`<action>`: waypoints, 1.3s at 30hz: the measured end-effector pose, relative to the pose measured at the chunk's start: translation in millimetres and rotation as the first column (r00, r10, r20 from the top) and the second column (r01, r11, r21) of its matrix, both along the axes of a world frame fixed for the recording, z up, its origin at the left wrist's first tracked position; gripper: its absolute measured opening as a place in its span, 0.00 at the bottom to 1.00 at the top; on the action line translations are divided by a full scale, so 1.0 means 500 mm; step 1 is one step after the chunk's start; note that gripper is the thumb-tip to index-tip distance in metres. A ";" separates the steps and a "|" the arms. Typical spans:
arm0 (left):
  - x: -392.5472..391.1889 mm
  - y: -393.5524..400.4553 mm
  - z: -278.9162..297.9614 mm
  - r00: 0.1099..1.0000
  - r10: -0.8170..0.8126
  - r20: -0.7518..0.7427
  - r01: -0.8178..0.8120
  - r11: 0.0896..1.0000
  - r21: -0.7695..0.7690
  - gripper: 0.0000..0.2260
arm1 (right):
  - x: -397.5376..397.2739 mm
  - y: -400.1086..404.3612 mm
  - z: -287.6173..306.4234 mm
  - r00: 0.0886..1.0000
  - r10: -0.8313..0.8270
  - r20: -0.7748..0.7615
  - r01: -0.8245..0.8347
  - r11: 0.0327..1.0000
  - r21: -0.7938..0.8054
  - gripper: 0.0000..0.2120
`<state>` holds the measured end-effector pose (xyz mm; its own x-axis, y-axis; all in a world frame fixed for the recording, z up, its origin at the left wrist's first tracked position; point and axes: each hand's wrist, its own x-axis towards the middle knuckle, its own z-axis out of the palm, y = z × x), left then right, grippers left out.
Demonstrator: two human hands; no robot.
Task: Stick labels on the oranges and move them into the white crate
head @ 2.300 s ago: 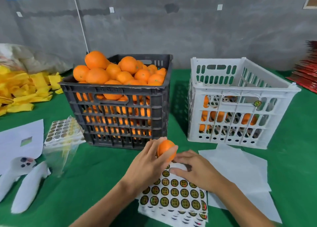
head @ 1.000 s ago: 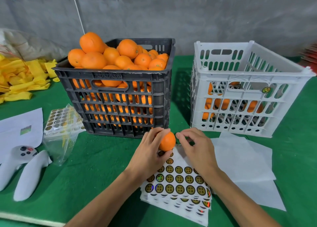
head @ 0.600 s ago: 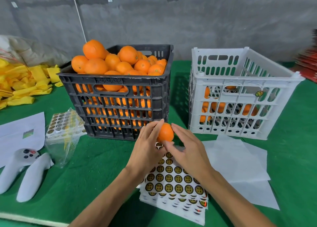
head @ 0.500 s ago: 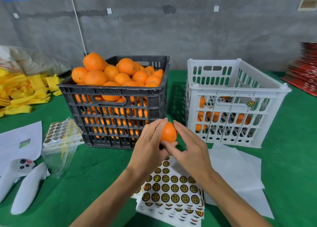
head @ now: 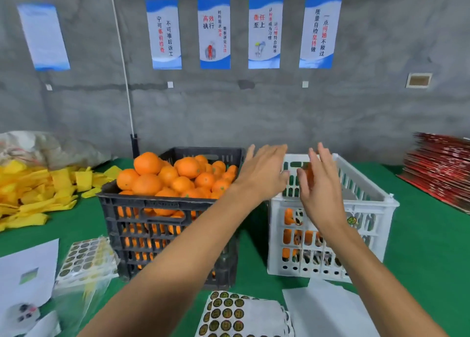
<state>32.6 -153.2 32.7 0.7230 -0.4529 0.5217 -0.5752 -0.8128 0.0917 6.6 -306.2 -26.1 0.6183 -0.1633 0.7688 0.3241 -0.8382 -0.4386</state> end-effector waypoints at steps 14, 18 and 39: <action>0.189 0.386 -0.032 0.801 0.501 -0.328 -0.494 0.863 0.110 0.33 | -0.025 0.173 -0.093 0.918 0.394 -0.036 -0.386 0.912 0.138 0.20; 0.225 0.380 -0.029 0.749 0.575 -0.329 -0.559 0.815 0.152 0.40 | -0.026 0.196 -0.120 0.919 0.383 -0.090 -0.371 0.920 0.127 0.21; -0.181 0.226 -0.443 0.705 -0.508 -0.494 -0.306 0.411 -0.859 0.26 | -0.117 0.148 -0.371 0.632 0.565 -0.530 -0.525 0.816 0.243 0.12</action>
<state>-57.8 -40.2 -188.8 0.9821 -0.1585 0.1016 -0.0985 0.0273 0.9948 -51.9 -232.1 -211.4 0.9147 0.3120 0.2568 0.3949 -0.5555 -0.7318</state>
